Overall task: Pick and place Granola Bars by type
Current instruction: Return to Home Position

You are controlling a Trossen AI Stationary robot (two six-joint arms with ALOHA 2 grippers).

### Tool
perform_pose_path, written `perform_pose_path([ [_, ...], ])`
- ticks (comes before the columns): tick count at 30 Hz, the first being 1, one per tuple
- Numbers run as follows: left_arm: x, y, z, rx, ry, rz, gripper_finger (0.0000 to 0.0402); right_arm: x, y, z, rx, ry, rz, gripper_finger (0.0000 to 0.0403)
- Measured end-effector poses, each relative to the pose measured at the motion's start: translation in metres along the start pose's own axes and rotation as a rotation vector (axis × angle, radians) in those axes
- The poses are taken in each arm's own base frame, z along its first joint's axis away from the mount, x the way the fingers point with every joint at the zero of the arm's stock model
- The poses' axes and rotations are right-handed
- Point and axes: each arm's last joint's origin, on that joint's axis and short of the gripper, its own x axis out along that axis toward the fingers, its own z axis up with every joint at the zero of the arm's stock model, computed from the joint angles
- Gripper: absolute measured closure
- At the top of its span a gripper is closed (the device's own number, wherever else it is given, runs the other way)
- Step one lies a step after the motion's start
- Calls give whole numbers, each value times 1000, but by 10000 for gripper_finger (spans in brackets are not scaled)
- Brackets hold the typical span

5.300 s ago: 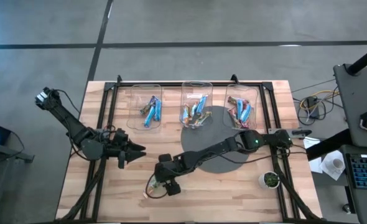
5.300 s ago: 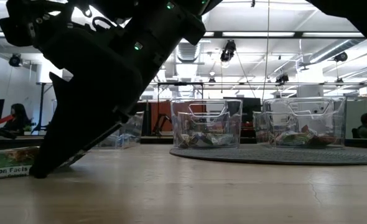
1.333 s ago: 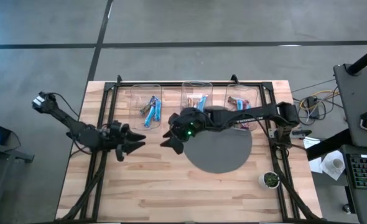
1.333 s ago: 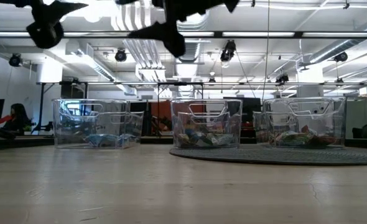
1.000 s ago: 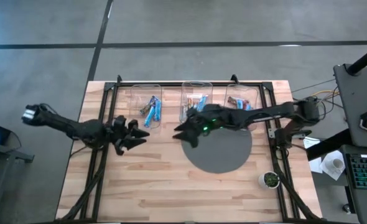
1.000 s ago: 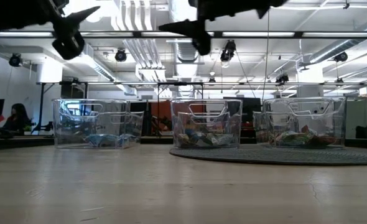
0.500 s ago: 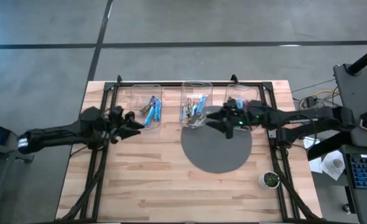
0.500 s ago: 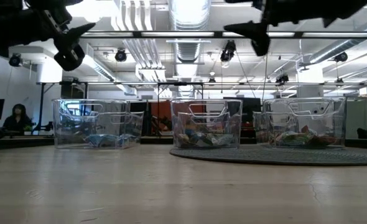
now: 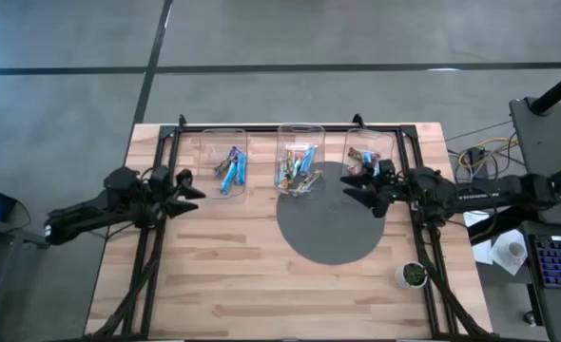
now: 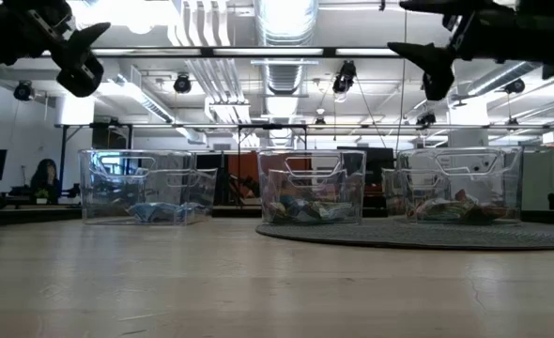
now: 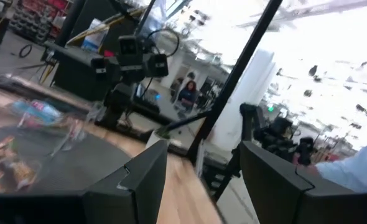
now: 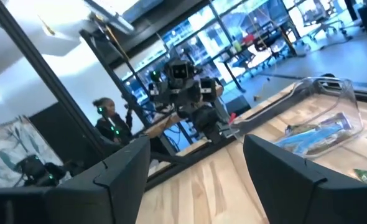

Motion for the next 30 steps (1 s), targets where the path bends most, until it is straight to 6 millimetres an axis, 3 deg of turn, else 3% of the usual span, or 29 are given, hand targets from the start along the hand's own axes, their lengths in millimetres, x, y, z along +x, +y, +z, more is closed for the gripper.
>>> perform_pose_path([
  [7,-5,2,-8,47,14,14,216,-15,-10,-14,5,-74,39,157],
  [16,1,23,-36,-35,-29,-12,216,-26,-21,-29,17,-73,5,152],
  [30,2,26,-39,-82,9,17,216,-31,-28,-38,32,-63,-34,153],
])
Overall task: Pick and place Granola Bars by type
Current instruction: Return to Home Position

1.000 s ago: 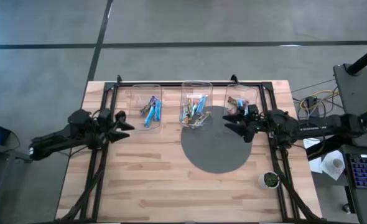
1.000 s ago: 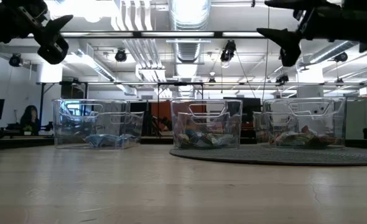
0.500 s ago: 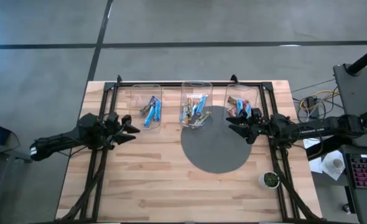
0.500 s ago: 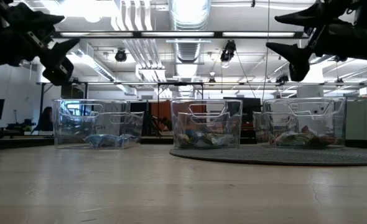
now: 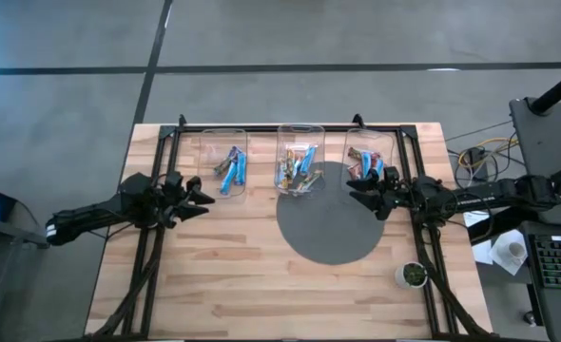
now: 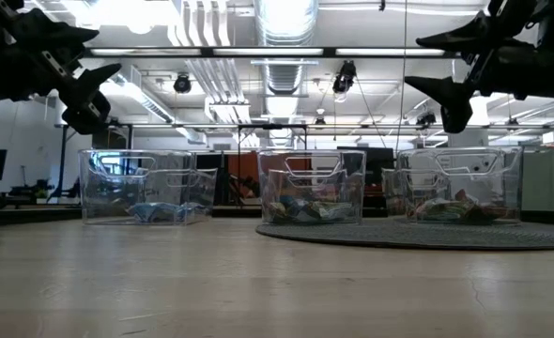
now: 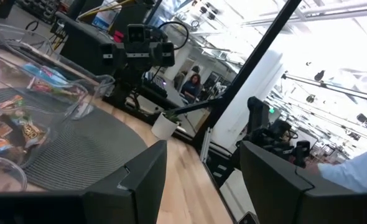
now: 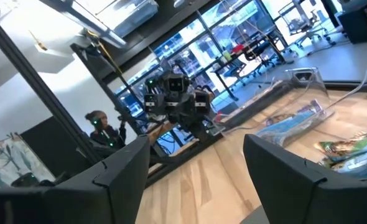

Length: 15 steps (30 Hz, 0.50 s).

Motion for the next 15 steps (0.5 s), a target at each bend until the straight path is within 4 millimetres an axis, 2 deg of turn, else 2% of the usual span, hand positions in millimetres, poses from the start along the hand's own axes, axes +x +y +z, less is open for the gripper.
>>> perform_pose_path([
  [15,0,-2,-2,-4,15,-26,216,-2,-2,-2,-13,31,-22,157],
])
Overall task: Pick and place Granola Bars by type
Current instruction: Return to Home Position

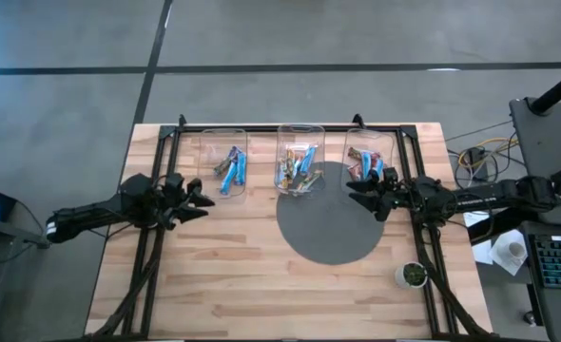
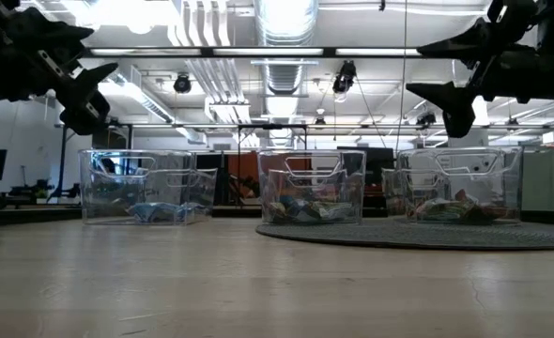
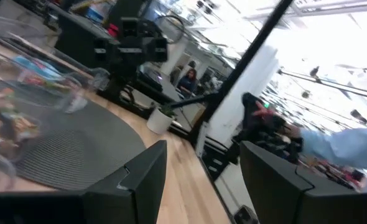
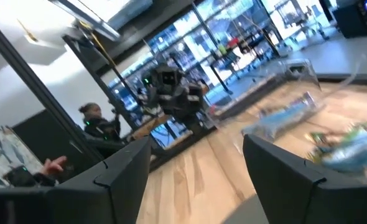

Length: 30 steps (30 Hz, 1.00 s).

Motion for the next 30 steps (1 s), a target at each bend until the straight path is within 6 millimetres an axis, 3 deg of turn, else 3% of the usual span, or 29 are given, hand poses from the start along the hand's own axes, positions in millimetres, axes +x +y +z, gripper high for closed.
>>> perform_pose_path([
  [12,5,-21,-15,-33,154,-229,216,-12,-4,-5,-4,99,-71,149],
  [30,5,-20,-15,-33,154,-222,216,-27,6,9,0,-15,14,149],
])
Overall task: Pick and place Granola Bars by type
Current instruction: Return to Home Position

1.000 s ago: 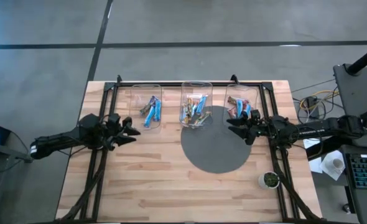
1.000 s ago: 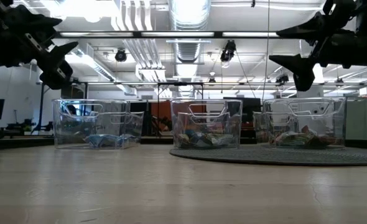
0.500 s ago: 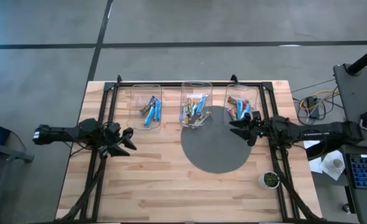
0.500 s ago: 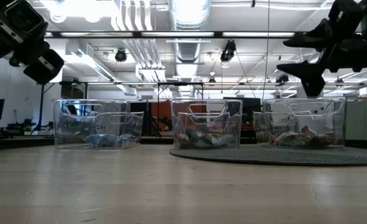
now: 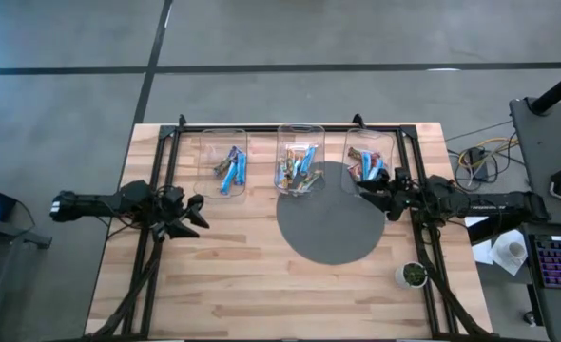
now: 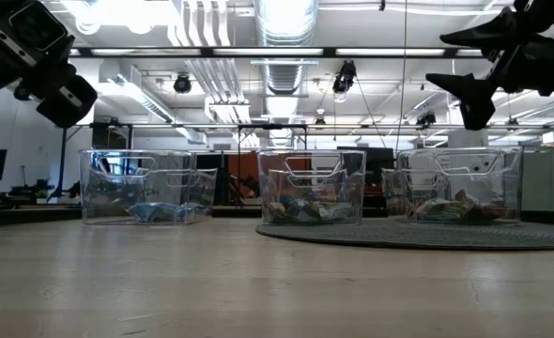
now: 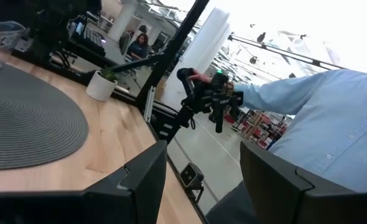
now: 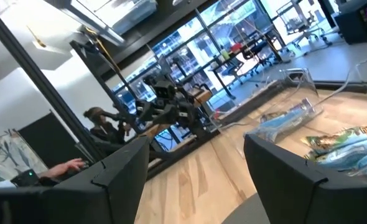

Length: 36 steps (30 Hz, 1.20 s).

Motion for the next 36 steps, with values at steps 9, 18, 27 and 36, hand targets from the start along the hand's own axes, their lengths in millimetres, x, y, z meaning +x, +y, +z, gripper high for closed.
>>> perform_pose_path([
  [9,0,1,-1,-7,13,9,216,-12,3,4,1,-38,29,156],
  [18,0,1,-2,-8,13,9,216,-18,4,4,5,-35,44,149],
  [27,0,1,-2,-8,13,9,216,-19,10,-2,21,24,107,152],
  [36,0,1,-1,-6,11,7,216,-19,9,-3,18,40,93,153],
])
